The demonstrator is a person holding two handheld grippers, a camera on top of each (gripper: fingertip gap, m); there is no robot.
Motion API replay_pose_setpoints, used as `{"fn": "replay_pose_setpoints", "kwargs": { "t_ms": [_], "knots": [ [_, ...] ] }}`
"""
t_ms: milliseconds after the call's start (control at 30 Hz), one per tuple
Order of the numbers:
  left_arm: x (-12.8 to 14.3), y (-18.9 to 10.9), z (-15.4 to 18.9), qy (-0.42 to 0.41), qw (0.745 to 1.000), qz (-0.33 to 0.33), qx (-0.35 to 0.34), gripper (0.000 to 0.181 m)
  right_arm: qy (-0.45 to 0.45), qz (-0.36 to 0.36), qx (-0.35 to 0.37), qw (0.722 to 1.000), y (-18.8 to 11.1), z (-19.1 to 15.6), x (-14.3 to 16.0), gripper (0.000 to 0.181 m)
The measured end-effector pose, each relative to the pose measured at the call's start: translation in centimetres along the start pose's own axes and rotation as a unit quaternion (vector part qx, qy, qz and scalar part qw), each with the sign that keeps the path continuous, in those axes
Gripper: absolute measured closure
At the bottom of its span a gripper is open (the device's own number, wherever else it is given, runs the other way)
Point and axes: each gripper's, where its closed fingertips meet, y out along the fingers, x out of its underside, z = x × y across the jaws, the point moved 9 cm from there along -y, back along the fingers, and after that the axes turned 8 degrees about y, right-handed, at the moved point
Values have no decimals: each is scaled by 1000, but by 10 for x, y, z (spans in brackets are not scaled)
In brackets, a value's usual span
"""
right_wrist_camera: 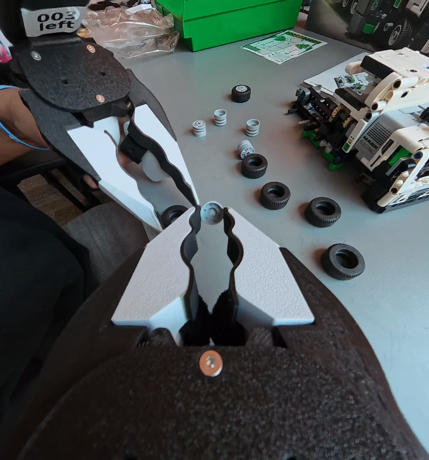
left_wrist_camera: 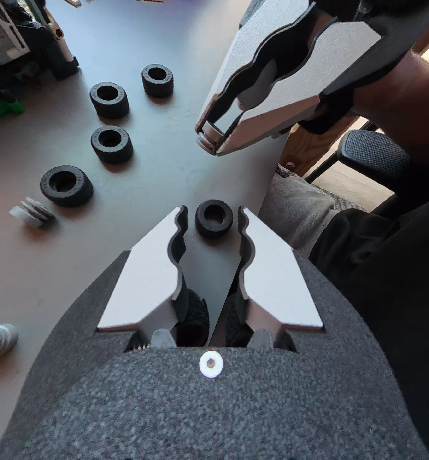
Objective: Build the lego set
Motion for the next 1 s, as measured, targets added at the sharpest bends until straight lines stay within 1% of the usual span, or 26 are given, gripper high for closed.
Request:
{"fn": "replay_pose_setpoints", "kwargs": {
  "t_ms": [33, 100, 133, 200, 267, 300, 367, 433, 533, 567, 667, 700, 767, 867, 933, 967, 1000],
  "knots": [
    [1, 1, 1, 9, 1000, -8, -3, 145, 3, 0, -1, 1000, 0, 1, 0, 164],
    [3, 3, 2, 28, 999, -29, -18, 147, 6, -1, -2, 1000, 1, 3, 1, 164],
    [3, 4, 3, 37, 998, -33, -24, 150, 8, -1, -2, 1000, 1, 3, 2, 164],
    [1, 3, 5, 56, 997, -36, -30, 151, 11, -3, -4, 1000, 2, 4, 3, 164],
    [-2, 0, 3, 83, 994, -30, -58, 152, 14, -7, -7, 1000, 2, 5, 4, 164],
    [-5, -2, 0, 94, 993, -14, -76, 151, 19, -6, -12, 1000, 2, 4, 4, 164],
    [-11, -11, -3, 107, 989, 49, -94, 151, 48, 13, -42, 998, 0, 4, 2, 164],
    [-16, -22, 1, 129, 978, 141, -90, 151, 108, 51, -94, 988, -2, 5, -2, 164],
    [-23, -41, 8, 129, 950, 277, -61, 151, 206, 104, -189, 955, -2, 6, -7, 164],
    [-23, -45, 10, 120, 942, 308, -48, 152, 218, 120, -214, 945, -2, 4, -10, 164],
    [-24, -50, 12, 91, 930, 357, -6, 153, 236, 137, -272, 923, 3, -8, -14, 164],
    [-24, -50, 12, 84, 929, 359, 1, 152, 240, 147, -293, 914, 5, -12, -16, 164],
    [-22, -51, 12, 77, 926, 369, 3, 152, 255, 161, -312, 901, 7, -16, -18, 164],
    [-21, -55, 11, 82, 931, 357, -4, 152, 264, 170, -324, 892, 7, -17, -19, 164],
    [-19, -55, 11, 93, 935, 343, -4, 152, 271, 188, -341, 880, 5, -18, -22, 164],
    [-18, -54, 12, 97, 938, 334, -7, 152, 274, 185, -346, 878, 6, -20, -24, 164],
    [-16, -53, 12, 97, 940, 327, -16, 152, 268, 179, -328, 888, 7, -20, -25, 164]
  ]
}}
